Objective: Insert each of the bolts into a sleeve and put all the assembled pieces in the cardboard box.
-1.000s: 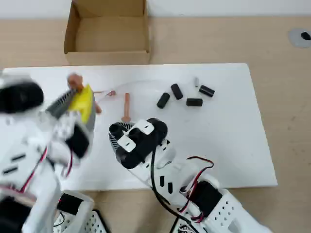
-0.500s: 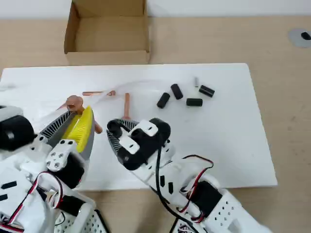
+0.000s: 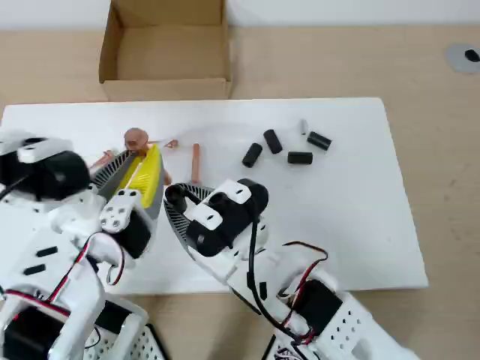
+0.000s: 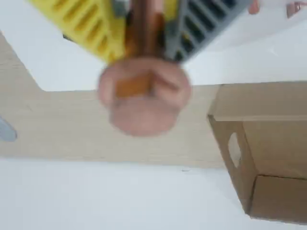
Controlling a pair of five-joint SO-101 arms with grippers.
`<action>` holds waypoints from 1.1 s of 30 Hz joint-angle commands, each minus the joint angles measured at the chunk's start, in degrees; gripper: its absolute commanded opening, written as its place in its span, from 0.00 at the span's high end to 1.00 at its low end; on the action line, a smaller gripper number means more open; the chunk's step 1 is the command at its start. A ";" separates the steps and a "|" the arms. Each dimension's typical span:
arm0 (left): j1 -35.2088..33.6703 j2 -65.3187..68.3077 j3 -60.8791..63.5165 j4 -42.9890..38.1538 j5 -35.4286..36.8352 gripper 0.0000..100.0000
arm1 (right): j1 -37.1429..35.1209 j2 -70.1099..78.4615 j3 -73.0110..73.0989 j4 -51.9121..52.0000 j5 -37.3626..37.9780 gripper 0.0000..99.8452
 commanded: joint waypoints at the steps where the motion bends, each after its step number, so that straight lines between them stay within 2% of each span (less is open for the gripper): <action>1: 0.70 -0.48 0.00 -2.37 -1.76 0.99 | -0.75 -0.92 -0.48 -1.49 -0.18 0.99; 9: 0.79 -0.31 0.00 -0.26 -3.52 0.99 | -0.75 -0.92 -0.04 -1.58 -0.18 0.99; 15: 6.07 -0.57 -0.62 4.92 -3.52 0.99 | -0.57 -0.92 0.75 -1.58 -0.18 0.99; 33: 6.51 -0.66 -0.53 4.48 -7.21 0.99 | -0.57 -1.27 0.75 -1.58 -0.18 0.99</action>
